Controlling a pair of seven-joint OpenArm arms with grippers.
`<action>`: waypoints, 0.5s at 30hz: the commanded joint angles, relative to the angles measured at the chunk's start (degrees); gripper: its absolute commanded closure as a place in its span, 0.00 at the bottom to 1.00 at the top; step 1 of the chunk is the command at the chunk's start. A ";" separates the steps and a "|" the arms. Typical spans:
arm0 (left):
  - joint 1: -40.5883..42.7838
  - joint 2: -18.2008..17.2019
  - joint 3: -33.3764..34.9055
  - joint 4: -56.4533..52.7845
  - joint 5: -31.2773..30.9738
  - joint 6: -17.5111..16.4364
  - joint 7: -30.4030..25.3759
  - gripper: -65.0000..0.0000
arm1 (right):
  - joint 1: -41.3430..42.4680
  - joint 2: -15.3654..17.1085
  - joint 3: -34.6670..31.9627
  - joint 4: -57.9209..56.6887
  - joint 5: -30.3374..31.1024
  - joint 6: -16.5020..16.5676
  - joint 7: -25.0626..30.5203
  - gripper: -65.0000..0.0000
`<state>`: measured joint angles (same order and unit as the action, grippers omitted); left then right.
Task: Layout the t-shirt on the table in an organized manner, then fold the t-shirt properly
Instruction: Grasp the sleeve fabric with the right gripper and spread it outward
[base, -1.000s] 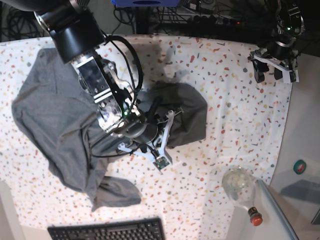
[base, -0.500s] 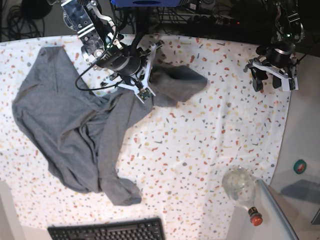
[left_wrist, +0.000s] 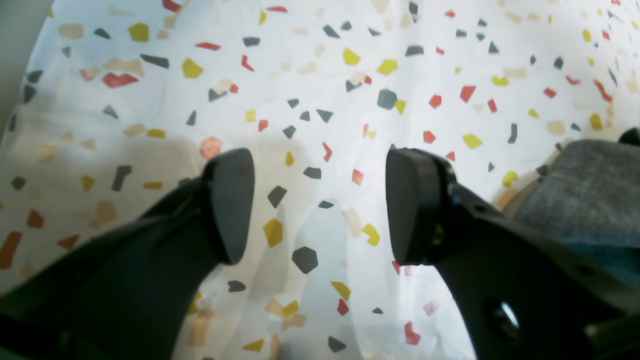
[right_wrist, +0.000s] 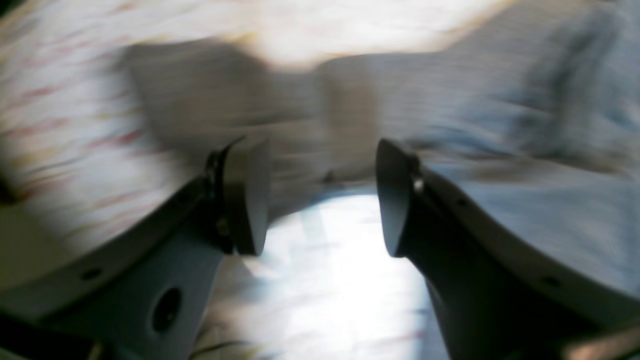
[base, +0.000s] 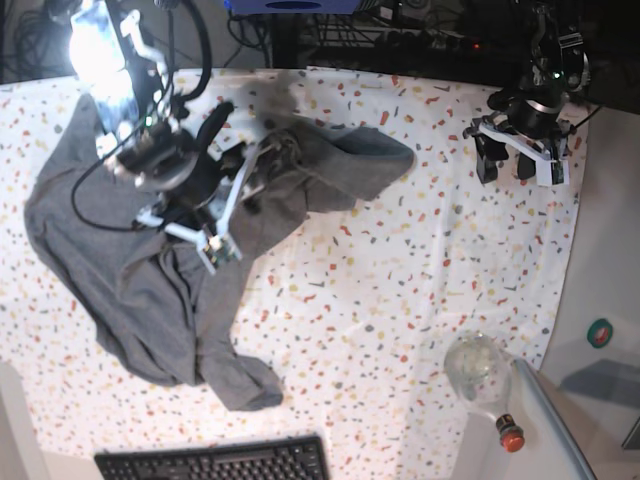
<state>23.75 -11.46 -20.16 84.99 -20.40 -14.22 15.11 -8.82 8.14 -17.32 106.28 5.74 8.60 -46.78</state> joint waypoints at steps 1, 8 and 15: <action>0.03 -0.45 -0.54 0.77 -0.48 -0.33 -1.18 0.40 | 3.32 -0.89 0.84 -1.27 0.46 -0.03 0.15 0.48; 1.26 -0.45 -3.79 0.77 -0.21 -0.33 -1.27 0.40 | 18.71 -7.48 2.33 -22.89 0.11 -0.03 -4.51 0.43; 3.37 -0.45 -10.56 0.33 -0.21 -0.33 -1.27 0.40 | 20.56 -9.50 2.24 -32.30 0.11 -0.12 -1.79 0.43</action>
<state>26.72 -11.09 -30.44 84.82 -20.21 -14.63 14.96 10.33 -0.99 -15.00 72.75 5.54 8.36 -49.10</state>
